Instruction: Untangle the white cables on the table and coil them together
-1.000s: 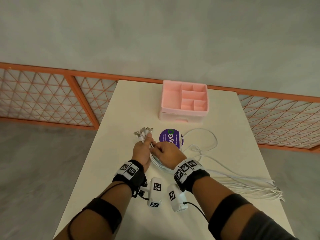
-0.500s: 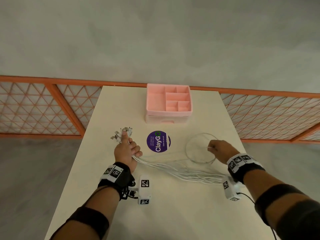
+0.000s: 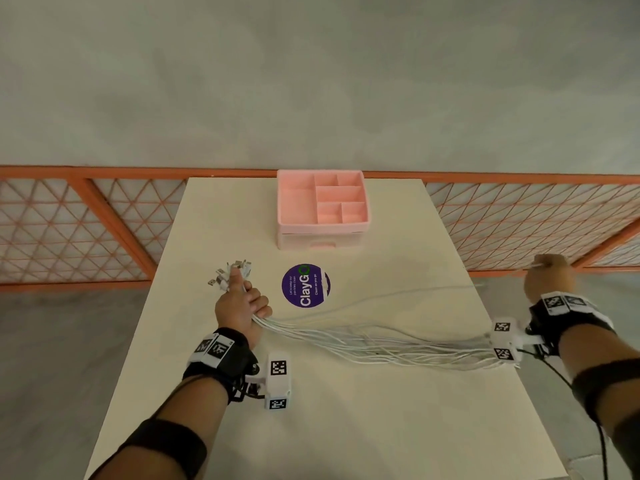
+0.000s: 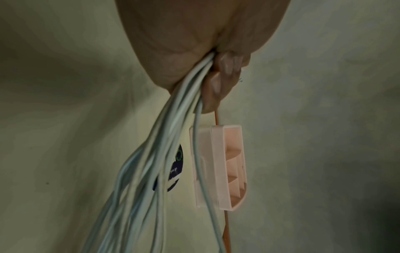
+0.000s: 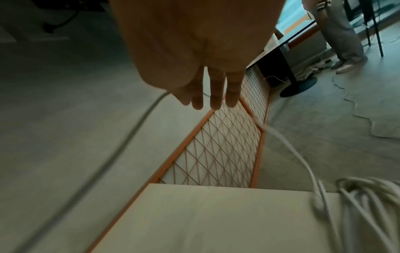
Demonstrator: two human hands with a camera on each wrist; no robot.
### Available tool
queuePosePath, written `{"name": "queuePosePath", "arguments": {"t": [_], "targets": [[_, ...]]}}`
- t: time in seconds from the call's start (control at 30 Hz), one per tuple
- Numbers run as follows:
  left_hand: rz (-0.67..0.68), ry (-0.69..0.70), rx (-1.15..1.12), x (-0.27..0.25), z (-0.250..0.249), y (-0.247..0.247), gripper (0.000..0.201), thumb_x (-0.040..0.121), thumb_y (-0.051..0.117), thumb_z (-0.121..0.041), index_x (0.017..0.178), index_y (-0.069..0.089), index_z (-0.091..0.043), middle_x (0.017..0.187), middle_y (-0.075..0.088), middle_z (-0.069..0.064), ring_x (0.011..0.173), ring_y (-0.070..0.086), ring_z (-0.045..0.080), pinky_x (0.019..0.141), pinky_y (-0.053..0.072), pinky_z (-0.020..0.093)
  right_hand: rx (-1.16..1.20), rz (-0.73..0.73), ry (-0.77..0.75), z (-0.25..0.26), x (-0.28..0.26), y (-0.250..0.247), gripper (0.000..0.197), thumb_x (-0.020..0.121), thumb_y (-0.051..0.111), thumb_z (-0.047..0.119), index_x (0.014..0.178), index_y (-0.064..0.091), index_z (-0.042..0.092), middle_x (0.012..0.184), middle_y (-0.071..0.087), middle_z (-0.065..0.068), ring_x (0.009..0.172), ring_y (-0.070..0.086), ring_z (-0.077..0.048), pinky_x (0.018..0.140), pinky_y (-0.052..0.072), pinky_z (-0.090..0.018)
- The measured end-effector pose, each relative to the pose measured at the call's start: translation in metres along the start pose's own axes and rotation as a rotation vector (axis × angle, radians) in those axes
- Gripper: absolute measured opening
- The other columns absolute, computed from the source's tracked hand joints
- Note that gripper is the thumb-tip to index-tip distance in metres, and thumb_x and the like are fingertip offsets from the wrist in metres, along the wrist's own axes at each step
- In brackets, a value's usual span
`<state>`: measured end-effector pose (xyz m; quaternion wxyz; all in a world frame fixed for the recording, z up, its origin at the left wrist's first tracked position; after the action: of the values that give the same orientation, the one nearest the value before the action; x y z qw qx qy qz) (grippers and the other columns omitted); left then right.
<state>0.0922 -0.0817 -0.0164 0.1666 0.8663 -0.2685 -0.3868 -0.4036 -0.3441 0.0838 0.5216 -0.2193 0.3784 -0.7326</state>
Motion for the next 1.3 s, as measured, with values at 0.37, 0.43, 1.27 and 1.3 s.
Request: {"name": "queuePosePath", "arguments": {"t": [0.37, 0.43, 1.27, 1.3], "targets": [[0.062, -0.021, 0.015, -0.013, -0.004, 0.016, 0.045, 0.095, 0.053, -0.056, 0.072, 0.046, -0.019, 0.049, 0.031, -0.007, 0.036, 0.027, 0.008, 0.036, 0.026, 0.019, -0.369, 0.383, 0.041, -0.026, -0.084, 0.086, 0.058, 0.091, 0.062, 0.016, 0.143, 0.040, 0.005, 0.143, 0.042, -0.020, 0.130, 0.045, -0.036, 0.112, 0.037, -0.043], [0.078, -0.021, 0.022, -0.017, -0.004, 0.020, 0.045, 0.096, 0.051, -0.056, 0.073, 0.046, -0.019, 0.049, 0.031, -0.007, 0.036, 0.027, 0.008, 0.036, 0.027, 0.020, -0.518, 0.443, -0.037, -0.006, -0.102, 0.098, 0.056, 0.088, 0.066, 0.028, 0.139, 0.049, 0.014, 0.141, 0.042, -0.012, 0.131, 0.044, -0.033, 0.109, 0.041, -0.040], [-0.075, 0.131, -0.217, -0.005, -0.056, 0.016, 0.049, 0.093, 0.051, -0.064, 0.071, 0.042, -0.020, 0.052, 0.028, -0.006, 0.039, 0.023, 0.011, 0.040, 0.020, 0.018, -0.896, 0.546, -0.560, -0.002, -0.127, 0.150, 0.020, 0.090, 0.054, 0.047, 0.093, 0.058, 0.027, 0.094, 0.067, 0.004, 0.091, 0.066, -0.020, 0.083, 0.053, -0.032], [-0.079, 0.122, -0.174, -0.006, -0.049, 0.016, 0.048, 0.091, 0.056, -0.062, 0.071, 0.042, -0.021, 0.052, 0.027, -0.006, 0.040, 0.023, 0.011, 0.039, 0.020, 0.019, -0.939, 0.505, -0.504, -0.007, -0.110, 0.141, 0.019, 0.089, 0.056, 0.045, 0.090, 0.056, 0.027, 0.088, 0.065, 0.006, 0.086, 0.066, -0.018, 0.084, 0.053, -0.032]]}}
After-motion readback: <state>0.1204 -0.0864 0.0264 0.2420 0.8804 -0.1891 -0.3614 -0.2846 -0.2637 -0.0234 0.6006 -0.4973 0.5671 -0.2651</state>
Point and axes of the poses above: each hand's wrist, its own x-axis towards the middle knuckle, its own y-axis out of the palm, z = x × y, the point moved 8 cm from there along x, towards the middle knuckle
